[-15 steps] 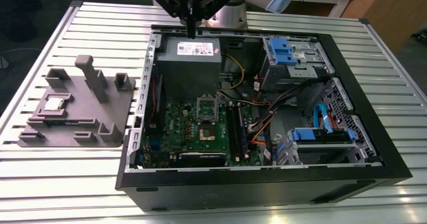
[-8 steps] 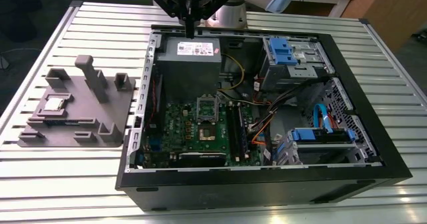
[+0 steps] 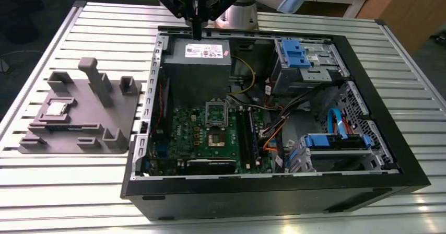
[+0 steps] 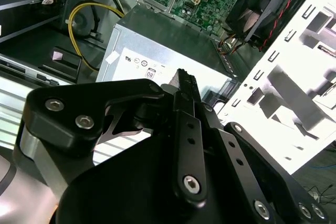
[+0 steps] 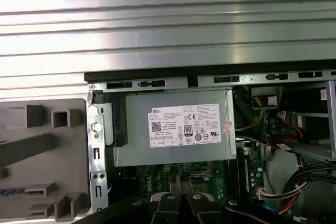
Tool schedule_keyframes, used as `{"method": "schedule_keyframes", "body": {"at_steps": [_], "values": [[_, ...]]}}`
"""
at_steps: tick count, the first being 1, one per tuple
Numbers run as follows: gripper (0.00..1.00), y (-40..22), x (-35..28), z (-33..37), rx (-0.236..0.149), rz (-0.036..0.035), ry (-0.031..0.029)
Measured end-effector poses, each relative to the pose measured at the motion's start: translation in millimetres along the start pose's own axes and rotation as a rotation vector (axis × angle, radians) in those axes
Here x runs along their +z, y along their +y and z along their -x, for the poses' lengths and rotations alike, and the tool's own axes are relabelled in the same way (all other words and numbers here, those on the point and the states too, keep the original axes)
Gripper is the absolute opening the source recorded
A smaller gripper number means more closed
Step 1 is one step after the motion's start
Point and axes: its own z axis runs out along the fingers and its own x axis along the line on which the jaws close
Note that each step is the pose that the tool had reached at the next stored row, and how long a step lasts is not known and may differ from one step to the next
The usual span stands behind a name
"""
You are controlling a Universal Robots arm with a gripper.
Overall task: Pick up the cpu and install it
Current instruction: 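Reach for the cpu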
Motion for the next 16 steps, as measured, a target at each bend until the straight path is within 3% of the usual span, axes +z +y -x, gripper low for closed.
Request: {"method": "schedule_keyframes", "body": {"at_steps": [16], "values": [[0.1, -0.4, 0.0, -5.5, 0.0, 0.0, 0.0]]}}
